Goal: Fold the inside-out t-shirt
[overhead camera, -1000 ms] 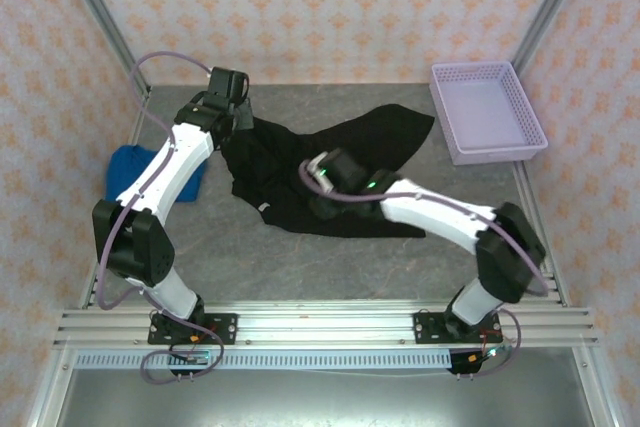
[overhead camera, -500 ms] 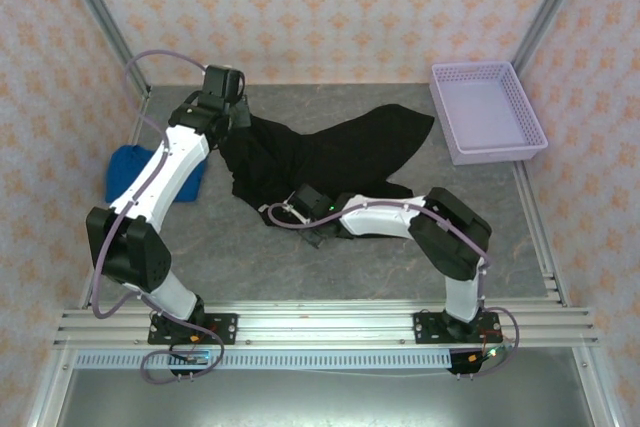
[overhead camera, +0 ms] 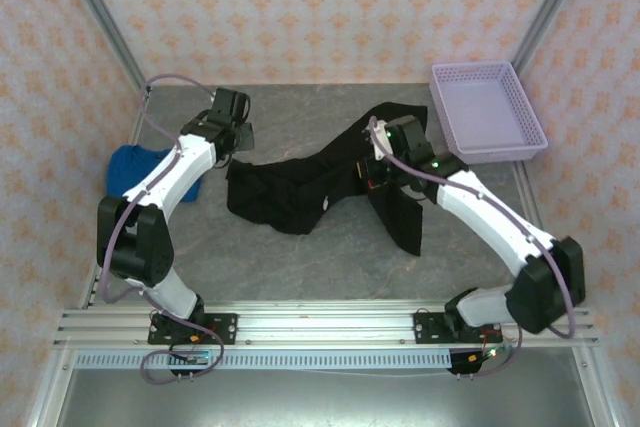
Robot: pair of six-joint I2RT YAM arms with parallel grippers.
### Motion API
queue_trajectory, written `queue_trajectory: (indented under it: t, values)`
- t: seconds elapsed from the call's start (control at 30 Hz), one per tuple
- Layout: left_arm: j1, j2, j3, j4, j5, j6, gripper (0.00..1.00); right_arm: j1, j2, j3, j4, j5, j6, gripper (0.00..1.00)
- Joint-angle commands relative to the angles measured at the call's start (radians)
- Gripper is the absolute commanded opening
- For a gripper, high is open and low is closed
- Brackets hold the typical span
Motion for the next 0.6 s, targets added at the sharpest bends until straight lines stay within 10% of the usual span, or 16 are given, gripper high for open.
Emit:
queue_trajectory:
  t: [0.0, 0.23, 0.57]
  values:
    - [-0.019, -0.126, -0.132, 0.037, -0.038, -0.003, 0.64, -0.062, 0.081, 0.044, -0.048, -0.115, 0.135, 0.00]
    - [-0.267, -0.478, -0.561, 0.212, 0.098, -0.007, 0.79, -0.099, 0.189, 0.110, -0.055, -0.122, 0.165, 0.00]
    - [-0.422, -0.290, -0.618, 0.244, 0.232, 0.021, 0.63, -0.113, 0.203, 0.121, -0.058, -0.110, 0.159, 0.00]
